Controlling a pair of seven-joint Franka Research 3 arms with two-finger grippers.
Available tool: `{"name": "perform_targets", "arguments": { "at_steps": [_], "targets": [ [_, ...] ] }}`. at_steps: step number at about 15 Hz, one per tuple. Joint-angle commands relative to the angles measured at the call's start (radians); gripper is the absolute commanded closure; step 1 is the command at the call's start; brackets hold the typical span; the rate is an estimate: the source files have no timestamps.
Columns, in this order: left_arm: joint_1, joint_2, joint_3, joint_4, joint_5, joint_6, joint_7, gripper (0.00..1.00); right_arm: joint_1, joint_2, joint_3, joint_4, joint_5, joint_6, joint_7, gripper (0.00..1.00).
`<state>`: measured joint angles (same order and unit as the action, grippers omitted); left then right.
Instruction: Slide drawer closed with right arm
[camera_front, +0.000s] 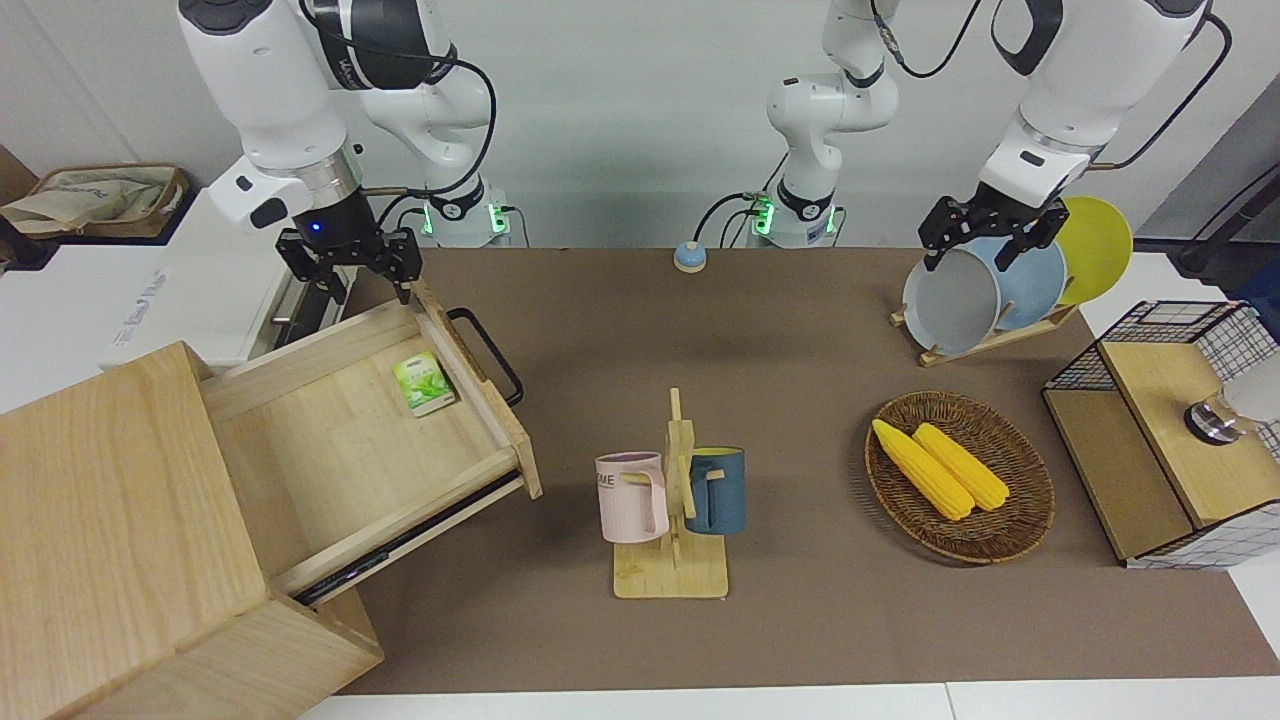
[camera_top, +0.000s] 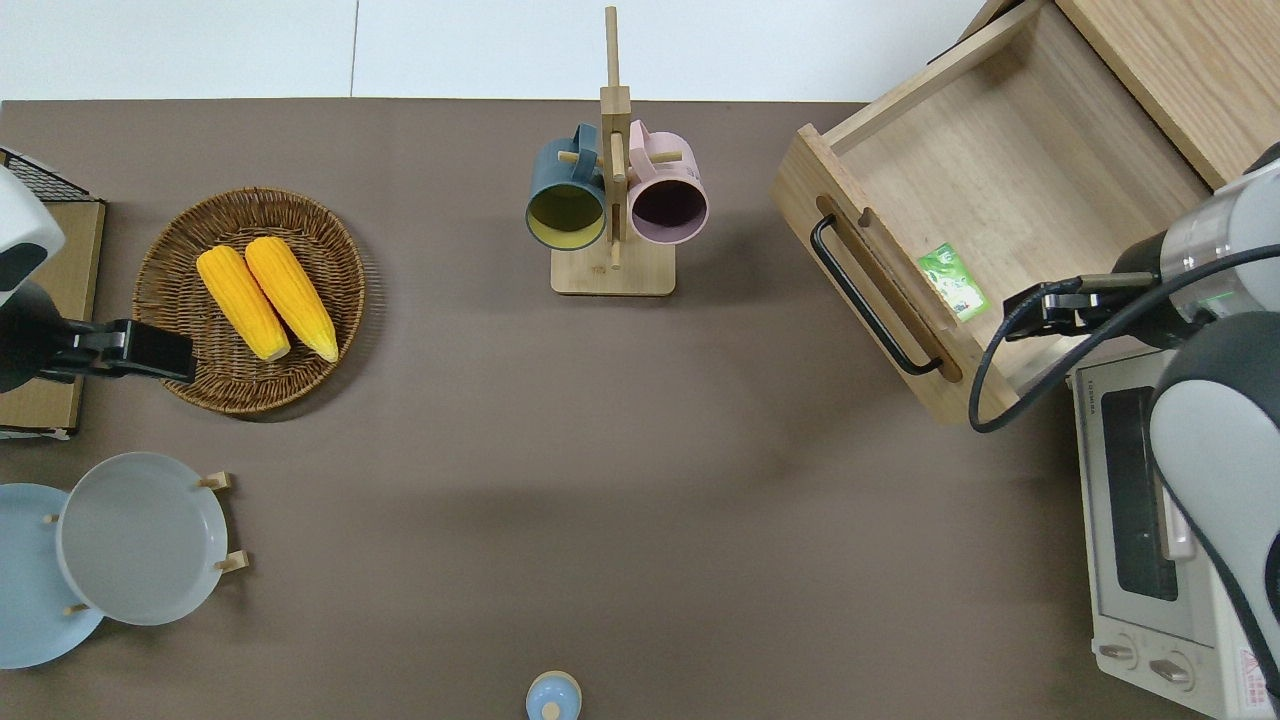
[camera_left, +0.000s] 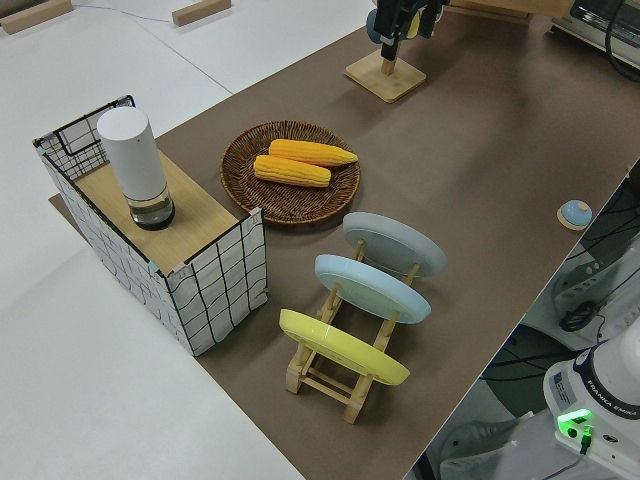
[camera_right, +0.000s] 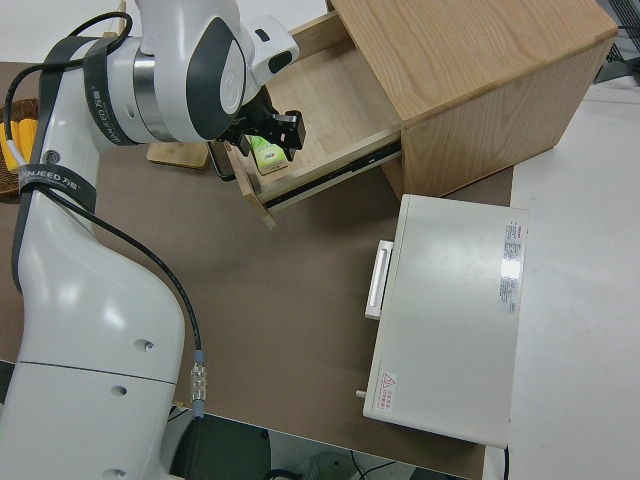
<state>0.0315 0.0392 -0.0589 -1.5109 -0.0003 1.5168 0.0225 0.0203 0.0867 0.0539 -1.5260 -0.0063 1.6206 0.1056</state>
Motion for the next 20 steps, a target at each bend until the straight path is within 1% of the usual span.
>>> {"name": "perform_targets", "arguments": {
  "at_steps": [1, 9, 10, 11, 12, 14, 17, 20],
  "targets": [
    [0.005, 0.011, -0.007, 0.024, 0.017, -0.020, 0.010, 0.01, -0.005, 0.010, 0.000, 0.020, 0.014, -0.016, -0.030, 0.999],
    [0.005, 0.011, -0.007, 0.024, 0.017, -0.020, 0.008, 0.01, -0.005, 0.008, 0.000, 0.021, 0.012, -0.016, -0.030, 1.000],
    [0.005, 0.011, -0.007, 0.024, 0.017, -0.020, 0.010, 0.01, -0.005, 0.004, 0.000, 0.030, 0.012, -0.019, -0.030, 1.000],
    [0.005, 0.011, -0.007, 0.026, 0.017, -0.020, 0.010, 0.01, -0.003, 0.002, 0.001, 0.056, 0.014, -0.031, -0.030, 1.000],
    [0.005, 0.011, -0.007, 0.026, 0.017, -0.020, 0.010, 0.01, -0.003, 0.002, 0.001, 0.073, 0.012, -0.054, -0.030, 1.000],
    [0.005, 0.011, -0.007, 0.024, 0.017, -0.020, 0.010, 0.01, 0.000, -0.001, 0.009, 0.079, 0.009, -0.094, -0.027, 1.000],
    [0.005, 0.011, -0.007, 0.024, 0.017, -0.020, 0.010, 0.01, 0.030, -0.002, 0.014, 0.099, -0.004, -0.100, 0.006, 1.000],
    [0.005, 0.011, -0.007, 0.026, 0.017, -0.020, 0.010, 0.01, 0.099, -0.002, 0.012, 0.102, -0.040, -0.099, 0.095, 1.000]
  ]
}}
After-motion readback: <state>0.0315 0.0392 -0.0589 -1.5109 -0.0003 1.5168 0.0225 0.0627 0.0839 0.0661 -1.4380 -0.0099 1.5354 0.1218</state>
